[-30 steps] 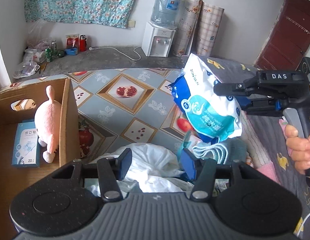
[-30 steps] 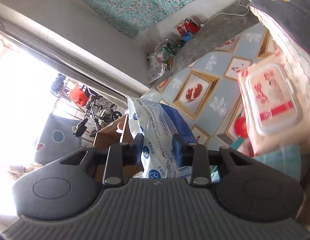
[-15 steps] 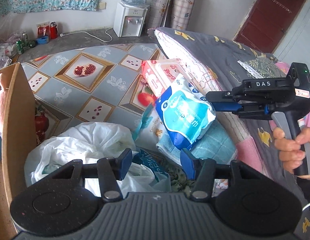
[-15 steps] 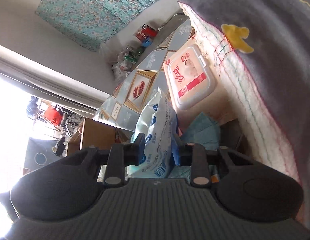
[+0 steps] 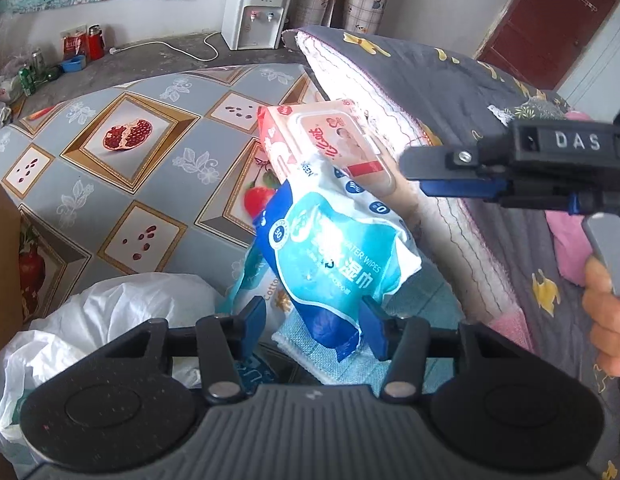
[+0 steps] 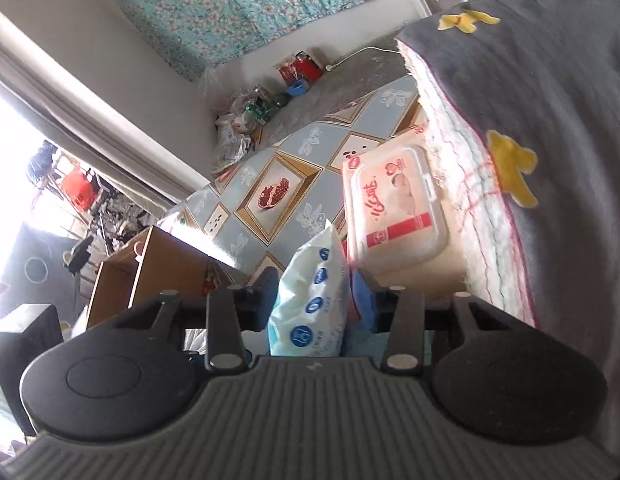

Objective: Organize soft objects
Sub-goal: 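Lift the wipes pack off the bed with the right tool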

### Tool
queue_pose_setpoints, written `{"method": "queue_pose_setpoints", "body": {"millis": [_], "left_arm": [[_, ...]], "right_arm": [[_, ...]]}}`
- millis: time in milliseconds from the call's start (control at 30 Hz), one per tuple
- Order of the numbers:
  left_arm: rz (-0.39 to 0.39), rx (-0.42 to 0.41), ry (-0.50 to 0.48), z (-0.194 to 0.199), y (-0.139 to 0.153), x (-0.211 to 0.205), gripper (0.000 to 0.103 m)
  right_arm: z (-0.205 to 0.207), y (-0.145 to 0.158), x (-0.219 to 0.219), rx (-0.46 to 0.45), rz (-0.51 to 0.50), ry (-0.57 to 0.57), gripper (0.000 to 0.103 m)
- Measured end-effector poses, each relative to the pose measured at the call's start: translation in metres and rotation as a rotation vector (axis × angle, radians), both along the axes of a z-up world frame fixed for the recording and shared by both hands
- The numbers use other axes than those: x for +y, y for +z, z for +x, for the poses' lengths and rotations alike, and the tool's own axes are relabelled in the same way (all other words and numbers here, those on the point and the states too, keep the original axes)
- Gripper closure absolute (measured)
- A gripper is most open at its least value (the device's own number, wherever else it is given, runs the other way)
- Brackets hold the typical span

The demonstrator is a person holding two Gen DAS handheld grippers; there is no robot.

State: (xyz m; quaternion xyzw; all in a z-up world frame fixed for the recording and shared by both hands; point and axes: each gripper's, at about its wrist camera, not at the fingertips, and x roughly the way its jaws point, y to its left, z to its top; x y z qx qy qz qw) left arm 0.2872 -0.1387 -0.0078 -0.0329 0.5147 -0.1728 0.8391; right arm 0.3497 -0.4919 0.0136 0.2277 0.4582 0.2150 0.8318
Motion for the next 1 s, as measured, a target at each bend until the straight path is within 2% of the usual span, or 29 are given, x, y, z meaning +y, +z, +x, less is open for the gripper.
{"method": "queue_pose_setpoints", "body": {"millis": [100, 233, 300, 367, 467, 533, 700, 833, 1000], "left_arm": [[0.011, 0.005, -0.012, 0.003, -0.004, -0.008, 0.052], [0.008, 0.010, -0.028, 0.005, -0.009, -0.010, 0.052], [0.006, 0.018, -0.033, 0.005, -0.010, -0.006, 0.052], [-0.007, 0.033, -0.037, 0.005, -0.010, 0.000, 0.052], [-0.034, 0.047, -0.022, 0.005, -0.009, 0.013, 0.048], [-0.066, 0.075, 0.019, 0.010, -0.010, 0.024, 0.042], [-0.191, 0.159, 0.117, 0.025, -0.018, 0.044, 0.042], [-0.273, 0.195, 0.138, 0.035, -0.025, 0.044, 0.038], [-0.329, 0.224, 0.160, 0.042, -0.033, 0.038, 0.038]], "right_arm": [[0.015, -0.002, 0.024, -0.004, -0.087, 0.054, 0.052], [0.031, -0.021, 0.040, 0.050, -0.151, 0.090, 0.052], [0.036, -0.033, 0.041, 0.075, -0.134, 0.098, 0.054], [0.035, -0.036, 0.037, 0.080, -0.114, 0.092, 0.067], [0.033, -0.040, 0.025, 0.097, -0.078, 0.069, 0.072], [0.032, -0.047, 0.014, 0.118, -0.052, 0.042, 0.073], [0.032, -0.060, -0.003, 0.159, 0.034, 0.003, 0.073], [0.034, -0.066, -0.007, 0.186, 0.078, -0.007, 0.073], [0.036, -0.074, -0.012, 0.221, 0.137, -0.014, 0.073]]}}
